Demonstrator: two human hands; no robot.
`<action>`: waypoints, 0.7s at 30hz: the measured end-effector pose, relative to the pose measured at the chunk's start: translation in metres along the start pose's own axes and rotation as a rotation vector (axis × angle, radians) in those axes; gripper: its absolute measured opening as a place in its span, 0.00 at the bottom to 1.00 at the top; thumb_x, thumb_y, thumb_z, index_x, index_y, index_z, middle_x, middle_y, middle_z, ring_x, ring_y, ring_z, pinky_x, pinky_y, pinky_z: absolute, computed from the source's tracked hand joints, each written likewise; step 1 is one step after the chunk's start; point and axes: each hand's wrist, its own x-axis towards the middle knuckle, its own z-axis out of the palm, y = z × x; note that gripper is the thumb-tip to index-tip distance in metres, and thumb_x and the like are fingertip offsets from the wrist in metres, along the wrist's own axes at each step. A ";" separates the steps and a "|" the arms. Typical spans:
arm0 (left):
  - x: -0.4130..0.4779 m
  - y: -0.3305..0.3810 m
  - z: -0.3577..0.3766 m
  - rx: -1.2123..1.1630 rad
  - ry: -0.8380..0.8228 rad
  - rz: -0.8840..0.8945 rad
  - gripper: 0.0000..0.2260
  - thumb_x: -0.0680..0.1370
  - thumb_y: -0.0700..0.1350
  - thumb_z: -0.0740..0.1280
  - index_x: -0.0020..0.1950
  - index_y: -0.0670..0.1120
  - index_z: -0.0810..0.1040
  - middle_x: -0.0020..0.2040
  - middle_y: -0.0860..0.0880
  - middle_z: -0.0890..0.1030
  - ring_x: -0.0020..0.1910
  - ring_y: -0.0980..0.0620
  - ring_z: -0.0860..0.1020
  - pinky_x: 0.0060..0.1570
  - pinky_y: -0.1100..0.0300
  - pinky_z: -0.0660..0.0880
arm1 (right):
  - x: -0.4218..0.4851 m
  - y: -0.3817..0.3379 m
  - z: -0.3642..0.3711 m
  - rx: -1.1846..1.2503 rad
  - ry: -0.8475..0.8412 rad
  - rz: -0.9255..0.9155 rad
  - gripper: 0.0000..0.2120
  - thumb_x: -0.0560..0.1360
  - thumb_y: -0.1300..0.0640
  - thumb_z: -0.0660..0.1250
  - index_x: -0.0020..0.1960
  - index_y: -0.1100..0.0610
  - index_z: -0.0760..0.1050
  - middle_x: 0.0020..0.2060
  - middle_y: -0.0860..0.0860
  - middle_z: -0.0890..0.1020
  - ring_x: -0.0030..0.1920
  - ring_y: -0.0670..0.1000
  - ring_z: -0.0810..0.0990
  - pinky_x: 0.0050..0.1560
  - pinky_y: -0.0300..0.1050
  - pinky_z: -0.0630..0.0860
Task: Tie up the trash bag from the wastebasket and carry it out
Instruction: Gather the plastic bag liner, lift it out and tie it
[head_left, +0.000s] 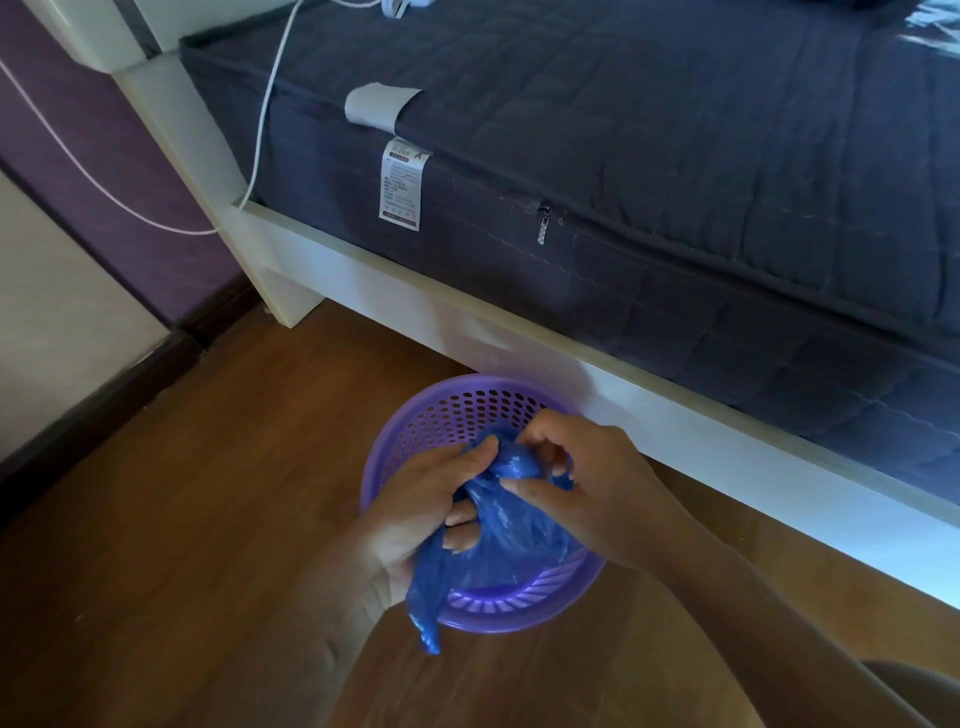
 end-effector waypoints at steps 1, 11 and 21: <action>0.001 0.000 0.000 0.097 0.065 0.042 0.16 0.79 0.48 0.65 0.53 0.34 0.80 0.26 0.48 0.62 0.20 0.57 0.59 0.17 0.67 0.59 | 0.000 0.000 0.000 0.015 0.011 0.010 0.06 0.76 0.50 0.69 0.47 0.44 0.71 0.38 0.38 0.78 0.46 0.40 0.79 0.45 0.29 0.75; -0.004 0.015 -0.017 0.831 0.074 0.420 0.13 0.79 0.52 0.62 0.38 0.47 0.75 0.23 0.59 0.69 0.23 0.61 0.67 0.28 0.69 0.65 | 0.006 0.002 -0.008 0.518 -0.015 0.314 0.12 0.79 0.57 0.63 0.39 0.61 0.77 0.35 0.63 0.79 0.36 0.57 0.80 0.43 0.48 0.76; 0.000 0.013 -0.051 1.189 0.185 0.397 0.18 0.82 0.47 0.60 0.32 0.46 0.70 0.26 0.52 0.67 0.25 0.57 0.68 0.30 0.65 0.64 | 0.006 0.013 -0.027 0.880 -0.122 0.287 0.17 0.71 0.62 0.59 0.26 0.57 0.57 0.24 0.53 0.57 0.27 0.51 0.56 0.33 0.45 0.59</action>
